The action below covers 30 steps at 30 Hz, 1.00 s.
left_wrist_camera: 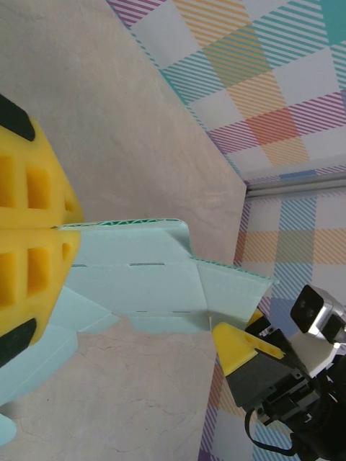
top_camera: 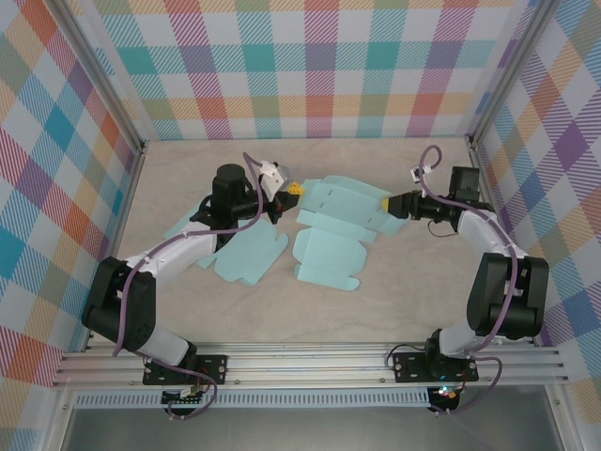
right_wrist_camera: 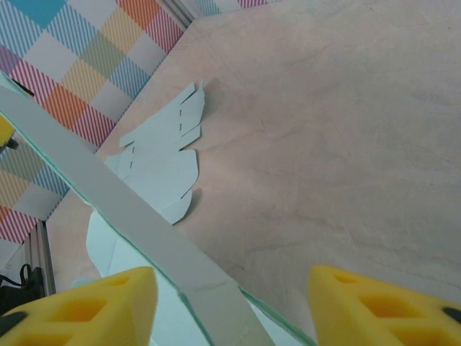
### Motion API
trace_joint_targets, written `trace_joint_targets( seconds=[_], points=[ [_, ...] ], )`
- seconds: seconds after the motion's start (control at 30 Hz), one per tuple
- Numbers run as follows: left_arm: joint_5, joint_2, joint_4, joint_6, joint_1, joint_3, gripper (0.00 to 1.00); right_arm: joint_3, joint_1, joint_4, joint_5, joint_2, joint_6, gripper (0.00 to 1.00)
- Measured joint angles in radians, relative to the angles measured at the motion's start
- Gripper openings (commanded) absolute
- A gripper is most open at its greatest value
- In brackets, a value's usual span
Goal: Fold the paper box
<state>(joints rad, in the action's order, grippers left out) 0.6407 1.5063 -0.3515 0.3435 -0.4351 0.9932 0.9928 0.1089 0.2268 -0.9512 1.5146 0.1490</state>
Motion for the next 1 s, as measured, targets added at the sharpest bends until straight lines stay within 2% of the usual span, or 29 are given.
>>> trace_joint_targets(
  seconds=[0.07, 0.27, 0.4, 0.47, 0.5, 0.53, 0.6, 0.63, 0.67, 0.83, 1.0],
  points=[
    [0.003, 0.004, 0.018, 0.006, 0.0, 0.013, 0.0, 0.0, -0.005, -0.001, 0.003, -0.021, 0.001, 0.41],
    [-0.006, 0.005, 0.1, 0.021, 0.003, 0.063, 0.0, 0.001, -0.04, 0.003, 0.026, -0.08, 0.017, 0.09],
    [-0.032, 0.005, 0.143, 0.021, 0.008, 0.071, 0.01, 0.018, -0.105, 0.038, 0.058, -0.106, 0.046, 0.02],
    [-0.048, 0.004, 0.164, 0.022, 0.016, 0.071, 0.15, 0.03, -0.141, 0.058, 0.092, -0.118, 0.056, 0.01],
    [-0.055, 0.003, 0.171, 0.021, 0.021, 0.072, 0.27, 0.033, -0.156, 0.066, 0.112, -0.126, 0.064, 0.0],
    [-0.059, 0.003, 0.175, 0.02, 0.026, 0.073, 0.41, 0.037, -0.169, 0.079, 0.132, -0.132, 0.071, 0.0],
    [-0.068, 0.0, 0.197, 0.025, 0.04, 0.08, 0.85, 0.047, -0.196, 0.108, 0.178, -0.147, 0.086, 0.0],
    [-0.075, -0.004, 0.207, 0.028, 0.048, 0.084, 0.96, 0.054, -0.209, 0.124, 0.199, -0.154, 0.097, 0.0],
    [-0.085, -0.011, 0.219, 0.034, 0.058, 0.088, 1.0, 0.065, -0.222, 0.144, 0.22, -0.161, 0.107, 0.0],
    [-0.147, -0.072, 0.256, 0.12, 0.083, 0.117, 1.0, 0.127, -0.276, 0.214, 0.286, -0.195, 0.16, 0.0],
    [-0.112, -0.089, 0.276, 0.235, 0.082, 0.222, 0.93, 0.169, -0.328, 0.262, 0.319, -0.218, 0.203, 0.0]
  ],
)
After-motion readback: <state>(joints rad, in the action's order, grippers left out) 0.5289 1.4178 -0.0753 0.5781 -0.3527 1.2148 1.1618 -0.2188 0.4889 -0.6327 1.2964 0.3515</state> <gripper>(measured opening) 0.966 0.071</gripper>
